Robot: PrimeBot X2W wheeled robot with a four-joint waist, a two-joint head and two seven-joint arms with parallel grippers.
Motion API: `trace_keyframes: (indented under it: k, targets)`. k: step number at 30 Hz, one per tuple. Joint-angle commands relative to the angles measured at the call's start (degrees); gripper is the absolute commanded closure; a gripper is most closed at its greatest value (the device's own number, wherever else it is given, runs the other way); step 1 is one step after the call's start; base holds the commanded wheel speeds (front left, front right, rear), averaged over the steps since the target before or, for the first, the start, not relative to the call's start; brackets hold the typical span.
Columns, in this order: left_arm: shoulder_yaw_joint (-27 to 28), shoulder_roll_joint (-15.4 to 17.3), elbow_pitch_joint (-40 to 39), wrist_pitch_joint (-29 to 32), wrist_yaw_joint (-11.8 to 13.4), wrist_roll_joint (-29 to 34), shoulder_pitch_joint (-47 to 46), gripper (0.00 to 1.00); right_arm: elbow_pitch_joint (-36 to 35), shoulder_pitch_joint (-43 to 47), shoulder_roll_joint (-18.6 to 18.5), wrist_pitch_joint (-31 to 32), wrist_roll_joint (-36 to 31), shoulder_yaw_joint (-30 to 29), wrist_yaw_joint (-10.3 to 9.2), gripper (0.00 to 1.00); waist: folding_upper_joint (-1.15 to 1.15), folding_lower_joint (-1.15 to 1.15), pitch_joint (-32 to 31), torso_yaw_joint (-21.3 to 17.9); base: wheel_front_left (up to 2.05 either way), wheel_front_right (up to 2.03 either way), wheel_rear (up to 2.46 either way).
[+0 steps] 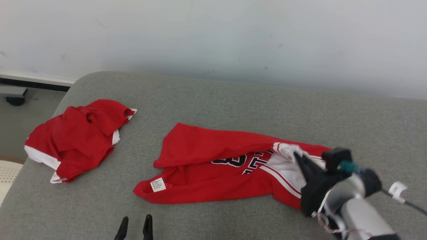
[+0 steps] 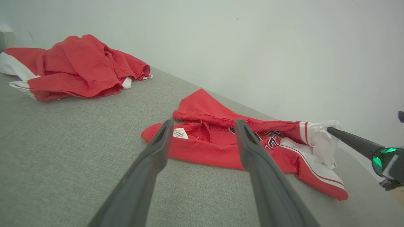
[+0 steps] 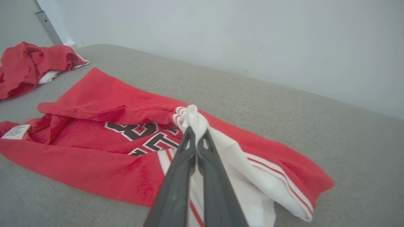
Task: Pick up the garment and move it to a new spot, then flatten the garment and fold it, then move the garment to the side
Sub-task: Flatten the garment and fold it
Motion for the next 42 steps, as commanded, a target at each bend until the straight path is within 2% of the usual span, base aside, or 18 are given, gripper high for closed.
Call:
trace_keyframes:
  k: [1,5,10,11,17,21,22,23,28,33,38,42]
  targets:
    - [-0.52,0.05,0.34,-0.25,-0.15,-0.28,0.63,0.00,-2.85,-2.78,-2.19,1.94,-0.41,-0.52,0.01,1.00,0.00,0.00,0.00,-0.89,0.00,0.00,0.00]
    - [-2.00,0.04,0.78,-0.25,-0.68,-0.61,-0.89,0.00,-3.41,-9.06,-6.70,4.33,2.71,0.98,0.01,1.00,0.00,0.00,1.71,0.04,0.00,0.00,0.00]
    - [-4.90,0.04,1.29,-0.25,-1.58,-0.84,-2.54,0.00,3.70,-18.89,-12.75,4.78,5.74,5.10,0.01,1.00,0.00,0.00,5.35,4.36,0.00,0.00,0.00]
    - [-4.90,0.04,1.29,-0.25,-1.58,-0.84,-2.54,0.00,3.70,-18.89,-12.75,4.78,5.74,5.10,0.01,1.00,0.00,0.00,5.35,4.36,0.00,0.00,0.00]
    - [-7.93,0.04,0.64,-0.25,-1.68,-1.01,-3.94,0.00,14.90,-27.15,-17.28,1.40,8.73,8.64,0.01,1.00,0.00,0.00,8.96,10.90,0.00,0.00,0.00]
    - [-9.51,0.03,0.25,-0.25,-1.64,-1.25,-3.84,0.00,22.06,-31.33,-17.53,-2.90,7.99,6.46,-0.01,1.00,0.00,0.00,10.10,14.35,0.00,0.00,0.00]
    - [-9.75,0.04,0.09,-0.25,-1.64,-1.23,-3.88,0.00,23.78,-32.01,-16.63,-3.97,8.07,5.99,-0.01,0.62,0.00,0.00,10.25,14.87,0.00,0.00,0.00]
    - [-10.03,0.03,-0.01,-0.25,-1.51,-1.21,-3.75,0.00,25.91,-32.59,-15.93,-4.32,7.68,5.48,-0.01,0.00,0.00,0.00,10.26,15.24,0.00,0.00,0.00]
    - [-10.41,0.03,0.08,-0.25,-0.86,-0.37,-3.19,0.00,31.85,-34.76,-12.34,-8.14,6.23,3.93,0.01,0.00,0.00,0.00,9.21,14.96,0.00,0.00,0.00]
    - [-9.64,0.06,1.02,-0.25,-0.59,1.29,-2.73,0.00,33.93,-32.25,-8.64,-11.78,7.18,4.64,0.01,0.00,0.00,0.00,5.97,11.81,0.00,0.00,0.00]
    - [-8.29,0.06,2.43,-0.25,-0.48,2.34,-2.61,0.00,31.62,-27.72,-6.98,-15.68,10.47,4.72,0.01,0.00,0.00,0.00,2.48,7.50,0.00,0.00,0.00]
    - [-6.21,0.67,3.45,-0.25,0.15,2.64,-1.71,0.00,27.35,-21.49,-5.86,-17.94,12.16,1.72,0.01,0.00,0.00,0.00,-0.81,3.92,0.00,0.00,0.00]
